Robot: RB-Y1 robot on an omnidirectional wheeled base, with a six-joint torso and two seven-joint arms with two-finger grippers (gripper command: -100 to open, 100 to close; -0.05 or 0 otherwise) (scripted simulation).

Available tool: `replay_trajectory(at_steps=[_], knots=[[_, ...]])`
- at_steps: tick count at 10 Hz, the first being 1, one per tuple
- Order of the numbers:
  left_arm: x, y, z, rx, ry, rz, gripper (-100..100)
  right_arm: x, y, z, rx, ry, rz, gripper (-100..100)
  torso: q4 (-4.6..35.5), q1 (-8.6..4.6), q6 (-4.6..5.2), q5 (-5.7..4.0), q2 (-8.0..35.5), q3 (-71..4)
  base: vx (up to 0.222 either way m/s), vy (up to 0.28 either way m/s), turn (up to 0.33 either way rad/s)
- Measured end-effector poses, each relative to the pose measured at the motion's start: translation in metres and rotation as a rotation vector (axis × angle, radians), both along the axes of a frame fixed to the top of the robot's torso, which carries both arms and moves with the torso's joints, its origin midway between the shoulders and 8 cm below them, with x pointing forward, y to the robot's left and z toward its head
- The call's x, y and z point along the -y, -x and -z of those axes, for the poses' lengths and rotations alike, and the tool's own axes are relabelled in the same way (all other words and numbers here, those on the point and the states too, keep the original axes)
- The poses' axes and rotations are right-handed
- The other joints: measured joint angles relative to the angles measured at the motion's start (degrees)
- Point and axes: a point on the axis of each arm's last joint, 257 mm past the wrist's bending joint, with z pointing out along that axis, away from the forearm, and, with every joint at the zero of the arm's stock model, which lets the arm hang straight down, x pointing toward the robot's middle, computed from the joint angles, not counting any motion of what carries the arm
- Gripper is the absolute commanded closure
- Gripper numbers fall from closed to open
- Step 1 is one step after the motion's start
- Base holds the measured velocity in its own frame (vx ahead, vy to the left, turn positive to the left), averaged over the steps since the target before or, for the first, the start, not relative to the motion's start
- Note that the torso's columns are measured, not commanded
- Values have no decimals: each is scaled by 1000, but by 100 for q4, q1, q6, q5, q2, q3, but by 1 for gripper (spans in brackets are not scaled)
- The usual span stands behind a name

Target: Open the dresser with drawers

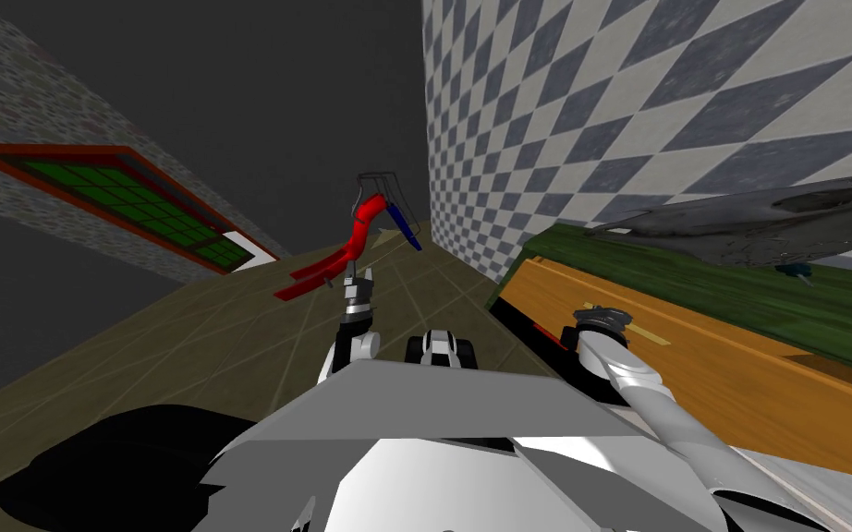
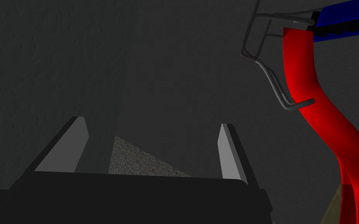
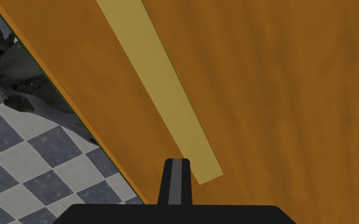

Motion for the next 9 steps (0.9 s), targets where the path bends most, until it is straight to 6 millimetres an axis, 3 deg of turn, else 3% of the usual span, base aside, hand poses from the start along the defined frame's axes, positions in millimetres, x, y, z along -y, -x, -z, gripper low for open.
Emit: replay_trajectory(at_steps=[3, 4, 9], knots=[[0, 0, 0, 0, 0, 0, 0, -3, -1, 0, 0, 4, -8, -100, -1, 15, 0, -1, 0, 1, -69, -35, -16], [0, 0, 0, 0, 0, 0, 0, -3, -1, 0, 0, 5, -8, 100, -5, 41, -1, 10, -12, -9, -7, -7, -1], [0, 0, 0, 0, 0, 0, 0, -4, -3, -3, 2, 3, -19, 100, 6, 31, 1, 7, 25, 15, -88, 146, -31]])
